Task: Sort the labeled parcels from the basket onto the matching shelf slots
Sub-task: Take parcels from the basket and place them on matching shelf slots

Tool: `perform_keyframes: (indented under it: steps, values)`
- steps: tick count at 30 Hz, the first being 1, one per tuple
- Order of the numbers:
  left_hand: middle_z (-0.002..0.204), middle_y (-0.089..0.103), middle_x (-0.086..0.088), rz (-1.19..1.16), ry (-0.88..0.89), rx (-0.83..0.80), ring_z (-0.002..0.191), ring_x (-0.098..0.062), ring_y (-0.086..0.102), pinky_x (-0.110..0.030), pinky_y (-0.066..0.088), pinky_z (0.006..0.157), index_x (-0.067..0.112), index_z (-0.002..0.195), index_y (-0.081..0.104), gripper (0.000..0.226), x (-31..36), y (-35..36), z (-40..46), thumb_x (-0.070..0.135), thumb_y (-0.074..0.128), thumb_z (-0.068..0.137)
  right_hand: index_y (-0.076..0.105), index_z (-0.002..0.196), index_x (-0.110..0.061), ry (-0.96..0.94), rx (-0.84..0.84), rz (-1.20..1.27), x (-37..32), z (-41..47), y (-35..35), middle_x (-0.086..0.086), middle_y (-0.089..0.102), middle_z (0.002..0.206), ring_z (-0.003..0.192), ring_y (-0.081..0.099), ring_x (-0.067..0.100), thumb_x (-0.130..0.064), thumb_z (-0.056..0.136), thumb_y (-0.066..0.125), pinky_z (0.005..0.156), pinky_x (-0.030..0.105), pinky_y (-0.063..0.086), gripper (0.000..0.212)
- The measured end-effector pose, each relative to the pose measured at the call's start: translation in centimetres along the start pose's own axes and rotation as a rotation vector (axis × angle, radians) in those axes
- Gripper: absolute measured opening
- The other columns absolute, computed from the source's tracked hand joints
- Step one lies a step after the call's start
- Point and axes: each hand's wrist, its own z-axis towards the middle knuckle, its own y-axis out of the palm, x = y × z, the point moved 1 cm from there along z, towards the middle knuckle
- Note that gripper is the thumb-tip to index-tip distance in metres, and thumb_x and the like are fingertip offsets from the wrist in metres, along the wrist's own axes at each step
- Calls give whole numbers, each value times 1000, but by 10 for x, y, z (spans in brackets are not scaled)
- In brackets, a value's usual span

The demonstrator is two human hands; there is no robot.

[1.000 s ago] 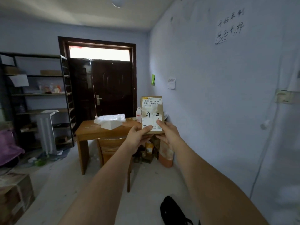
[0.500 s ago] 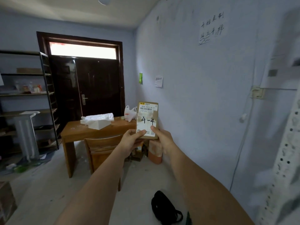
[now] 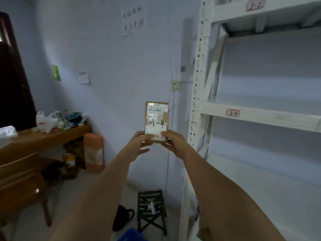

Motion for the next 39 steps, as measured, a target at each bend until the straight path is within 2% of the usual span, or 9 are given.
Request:
perform_keyframes:
  steps: [4, 9, 16, 19, 24, 30, 34, 39]
  values:
    - [111, 66, -3, 37, -7, -207, 106, -21, 62, -42, 47, 95, 23, 109, 53, 48, -1, 98, 5, 34, 73, 67, 64, 118, -11, -56, 168, -59, -36, -48, -90, 6, 71, 108, 103, 66, 20, -14, 87, 63, 92, 30, 52, 31]
    - [115, 65, -6, 54, 18, -389, 110, -21, 60, -41, 47, 97, 23, 112, 54, 33, -3, 239, -5, 27, 69, 83, 65, 116, -15, -132, 343, -100, -81, -132, -200, 3, 72, 106, 98, 67, 16, -15, 87, 63, 88, 27, 53, 29]
    - [116, 66, -4, 31, 50, -595, 109, -18, 60, -33, 49, 84, 21, 119, 57, 40, -21, 429, -70, 25, 70, 82, 65, 111, -18, -179, 532, -184, -129, -281, -334, 4, 71, 106, 99, 65, 17, -16, 88, 62, 94, 29, 51, 24]
    - [115, 66, -3, 20, 58, -653, 108, -17, 60, -34, 50, 87, 20, 119, 57, 40, -33, 490, -104, 25, 70, 82, 65, 112, -21, -179, 586, -218, -140, -335, -378, 4, 71, 109, 101, 64, 17, -18, 88, 62, 95, 30, 50, 24]
    - [115, 66, -1, 38, 27, -701, 107, -15, 61, -34, 49, 89, 21, 118, 57, 38, -56, 547, -144, 27, 70, 82, 67, 110, -23, -144, 670, -229, -132, -395, -428, 2, 72, 105, 103, 64, 18, -22, 87, 65, 99, 37, 49, 23]
    - [113, 67, 2, 85, -15, -786, 107, -13, 61, -37, 48, 94, 23, 113, 58, 35, -71, 580, -164, 24, 72, 81, 64, 115, -22, -125, 740, -185, -114, -434, -451, 3, 71, 109, 106, 64, 19, -23, 87, 65, 92, 34, 52, 29]
    - [110, 68, 5, 120, -60, -887, 106, -13, 62, -39, 46, 97, 28, 112, 57, 48, -90, 597, -169, 28, 78, 68, 59, 117, -19, -98, 827, -178, -100, -456, -464, 5, 70, 110, 104, 65, 21, -21, 85, 67, 90, 34, 53, 33]
    - [110, 65, 4, 179, -133, -978, 105, -16, 61, -42, 45, 100, 25, 112, 54, 40, -126, 617, -179, 17, 75, 79, 55, 113, -16, -32, 947, -142, -73, -484, -477, 9, 66, 114, 108, 63, 24, -17, 82, 68, 91, 34, 54, 34]
